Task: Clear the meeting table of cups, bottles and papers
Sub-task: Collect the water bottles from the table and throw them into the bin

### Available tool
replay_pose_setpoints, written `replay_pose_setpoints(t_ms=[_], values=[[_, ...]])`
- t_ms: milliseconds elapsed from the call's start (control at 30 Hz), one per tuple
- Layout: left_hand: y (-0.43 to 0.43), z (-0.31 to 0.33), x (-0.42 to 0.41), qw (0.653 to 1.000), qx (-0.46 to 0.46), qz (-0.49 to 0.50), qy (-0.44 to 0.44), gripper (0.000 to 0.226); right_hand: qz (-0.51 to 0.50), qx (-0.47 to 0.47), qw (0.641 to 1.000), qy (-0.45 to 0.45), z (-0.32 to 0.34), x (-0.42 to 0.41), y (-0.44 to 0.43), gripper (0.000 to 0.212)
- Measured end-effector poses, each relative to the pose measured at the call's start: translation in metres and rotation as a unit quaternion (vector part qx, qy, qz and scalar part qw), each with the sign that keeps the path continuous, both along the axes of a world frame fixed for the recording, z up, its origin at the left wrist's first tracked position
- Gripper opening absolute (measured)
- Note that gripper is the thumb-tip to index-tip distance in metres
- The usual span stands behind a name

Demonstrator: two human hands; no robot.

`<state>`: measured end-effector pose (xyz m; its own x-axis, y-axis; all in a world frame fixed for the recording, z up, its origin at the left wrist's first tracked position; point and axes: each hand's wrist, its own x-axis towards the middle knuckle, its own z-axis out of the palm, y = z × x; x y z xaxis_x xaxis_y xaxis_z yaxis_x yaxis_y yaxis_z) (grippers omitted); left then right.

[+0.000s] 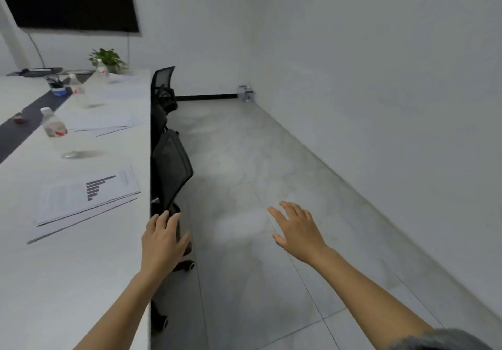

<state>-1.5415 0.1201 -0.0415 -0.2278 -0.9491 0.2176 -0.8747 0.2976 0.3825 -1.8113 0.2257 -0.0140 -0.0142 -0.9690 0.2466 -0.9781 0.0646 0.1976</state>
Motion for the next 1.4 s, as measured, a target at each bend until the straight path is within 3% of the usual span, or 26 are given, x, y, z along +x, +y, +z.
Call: replay_pose_setpoints(t_ms=[133,400,667,867,1167,1400], values=[[-0.054,-0.003,-0.020,0.999,-0.019,0.034,0.018,0.039,0.058,0.002,0.998,-0.021,-0.003,-0.019,-0.072,0.070],[-0.219,0.002,-0.081,0.990,-0.032,0.099,0.099,0.036,0.113,0.014,0.993,-0.015,0.013,-0.079,-0.251,0.066],[-0.335,0.005,-0.121,0.989,-0.034,0.120,0.082,0.035,0.138,0.057,0.981,-0.127,0.017,-0.113,-0.399,0.058],[-0.424,-0.004,-0.130,0.979,-0.038,0.187,0.068,0.034,0.196,0.066,0.969,-0.138,-0.002,-0.137,-0.526,0.056],[-0.565,0.007,-0.165,0.942,-0.047,0.321,0.083,0.033,0.298,0.116,0.936,-0.149,0.011,-0.161,-0.735,0.056],[-0.587,-0.006,-0.142,0.888,-0.016,0.448,0.099,0.037,0.401,0.172,0.891,-0.126,0.000,-0.107,-0.821,0.056]])
